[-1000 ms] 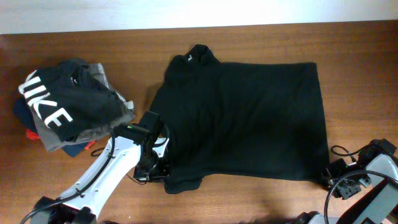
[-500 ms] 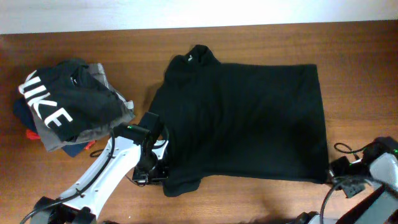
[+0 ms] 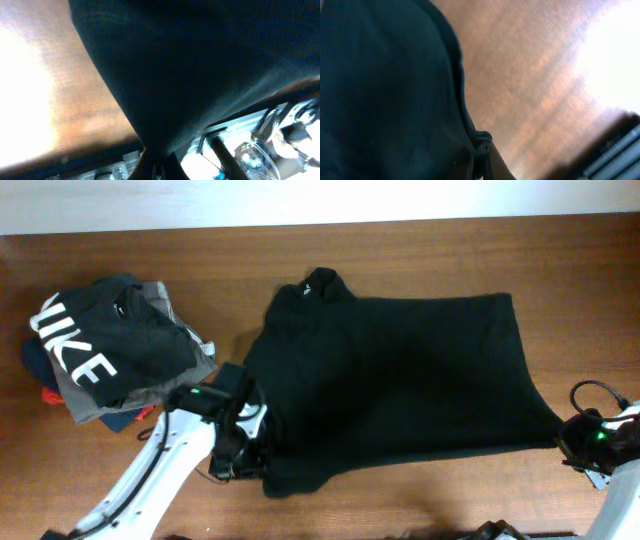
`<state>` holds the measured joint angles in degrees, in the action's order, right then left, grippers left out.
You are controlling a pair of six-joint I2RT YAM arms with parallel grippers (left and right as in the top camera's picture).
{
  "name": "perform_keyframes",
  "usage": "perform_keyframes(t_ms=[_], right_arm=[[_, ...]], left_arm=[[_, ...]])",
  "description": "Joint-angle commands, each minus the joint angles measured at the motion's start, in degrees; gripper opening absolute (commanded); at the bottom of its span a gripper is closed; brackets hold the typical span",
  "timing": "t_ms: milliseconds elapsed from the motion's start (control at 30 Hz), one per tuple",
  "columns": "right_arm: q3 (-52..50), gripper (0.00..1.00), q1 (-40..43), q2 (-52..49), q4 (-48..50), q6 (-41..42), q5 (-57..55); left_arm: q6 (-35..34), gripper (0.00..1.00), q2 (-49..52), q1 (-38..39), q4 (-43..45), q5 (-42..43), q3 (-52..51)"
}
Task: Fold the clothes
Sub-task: 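Fold the bottom half up over the top with both grippers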
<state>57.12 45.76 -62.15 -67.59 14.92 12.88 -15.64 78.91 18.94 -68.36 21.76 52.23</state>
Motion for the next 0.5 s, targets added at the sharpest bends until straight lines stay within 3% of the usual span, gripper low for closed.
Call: perform_keyframes(t_ms=[0,100,467], right_arm=[[1.0,0.06,-0.9,-1.7,3.1,-0.8,4.2],[1.0,0.06,-3.5,-5.7,8.3,1.9,4.9],[1.0,0.06,-10.1,-21.9,26.5,5.6,6.1]], left_arm=[[1.3,0.00,-1.1,-2.4,4.3,-0.4,2.8],[7.1,0.00,-1.0,-3.3,13.0,4.5,3.9],[14.4,0.00,1.8,-3.2,37.9,-0.2,4.6]])
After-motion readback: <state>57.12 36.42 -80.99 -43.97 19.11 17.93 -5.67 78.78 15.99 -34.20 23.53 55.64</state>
